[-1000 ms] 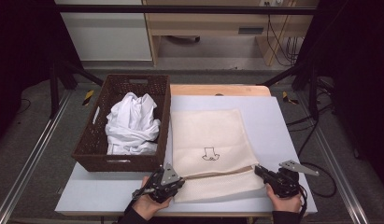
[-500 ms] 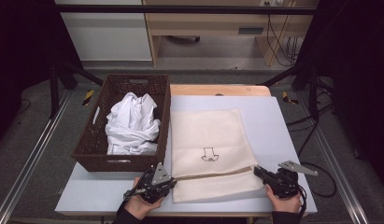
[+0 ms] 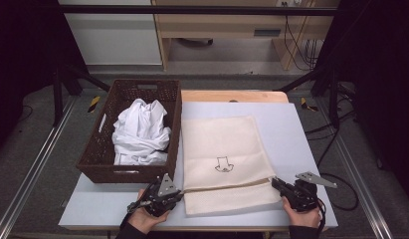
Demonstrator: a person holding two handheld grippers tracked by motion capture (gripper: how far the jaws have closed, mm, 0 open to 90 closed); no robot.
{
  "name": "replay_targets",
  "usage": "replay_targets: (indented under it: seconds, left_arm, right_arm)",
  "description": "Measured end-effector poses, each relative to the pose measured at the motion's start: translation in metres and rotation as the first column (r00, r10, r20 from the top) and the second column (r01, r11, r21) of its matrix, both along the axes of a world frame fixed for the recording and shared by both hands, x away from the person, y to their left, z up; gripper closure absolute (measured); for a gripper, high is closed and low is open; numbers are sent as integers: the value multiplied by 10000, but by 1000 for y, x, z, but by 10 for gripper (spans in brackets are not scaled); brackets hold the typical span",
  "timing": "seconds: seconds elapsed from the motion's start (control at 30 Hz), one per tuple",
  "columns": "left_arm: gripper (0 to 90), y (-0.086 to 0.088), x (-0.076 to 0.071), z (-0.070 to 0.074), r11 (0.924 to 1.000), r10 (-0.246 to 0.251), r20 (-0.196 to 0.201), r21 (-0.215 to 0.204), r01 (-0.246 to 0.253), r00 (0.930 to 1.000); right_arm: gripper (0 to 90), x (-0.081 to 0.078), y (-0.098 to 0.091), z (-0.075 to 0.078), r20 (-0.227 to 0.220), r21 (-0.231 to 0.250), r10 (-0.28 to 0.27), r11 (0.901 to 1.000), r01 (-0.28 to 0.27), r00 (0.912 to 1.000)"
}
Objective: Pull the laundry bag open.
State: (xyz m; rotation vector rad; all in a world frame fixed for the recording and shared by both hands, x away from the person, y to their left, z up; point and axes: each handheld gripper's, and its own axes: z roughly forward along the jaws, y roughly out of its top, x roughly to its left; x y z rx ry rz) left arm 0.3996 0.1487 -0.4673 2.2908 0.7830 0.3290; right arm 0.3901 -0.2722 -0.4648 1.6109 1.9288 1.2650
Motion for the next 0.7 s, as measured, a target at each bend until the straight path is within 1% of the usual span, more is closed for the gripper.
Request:
replay_targets:
  seconds: [0.03,0.07,0.17,0.23,0.3,0.37,0.43,0.5,0.53,0.6,0.67,0.7]
  left_arm:
    - [812,2,0,0,10000,8,-45,-86,-8,10000]
    - [812,3,0,0,10000,-12,-24,-60,12,10000]
    - [812,1,-1,-1,9998,60,86,211,-62,9999]
    - [811,3,0,-3,9997,203,86,127,-204,9998]
    - [809,5,2,-6,9993,371,41,-1,-371,9993]
    - [806,5,2,-9,9984,543,101,-167,-541,9985]
    - [803,4,1,-9,9976,666,170,-194,-662,9976]
    - [800,3,0,-10,9961,815,226,-345,-807,9964]
    - [789,3,-1,-10,9953,877,254,-440,-865,9958]
    - [731,3,-4,-8,9926,1020,366,-691,-993,9941]
    - [677,4,-9,-3,9878,1203,454,-1054,-1150,9917]
    - [663,5,-11,-1,9850,1231,434,-1267,-1167,9914]
  right_arm:
    - [837,1,-2,-1,-44,244,104,9996,-103,9999]
    - [837,1,-3,-2,-35,373,125,9992,-124,9999]
    - [837,1,1,-2,-76,124,130,9998,-129,9999]
    - [833,1,2,-3,-82,98,209,9997,-209,9997]
    - [824,1,3,-5,-147,113,431,9990,-430,9990]
    - [808,2,4,-8,-325,57,532,9986,-531,9981]
    - [782,3,4,-11,-485,-180,550,9983,-559,9973]
    - [721,4,4,-13,-724,-241,497,9984,-516,9961]
    - [693,5,4,-14,-715,-349,420,9984,-446,9966]
    - [598,5,5,-15,-397,-564,315,9978,-337,9987]
    - [551,4,7,-12,-29,-972,103,9952,-105,9999]
    - [537,3,8,-10,152,-1080,42,9941,-26,9999]
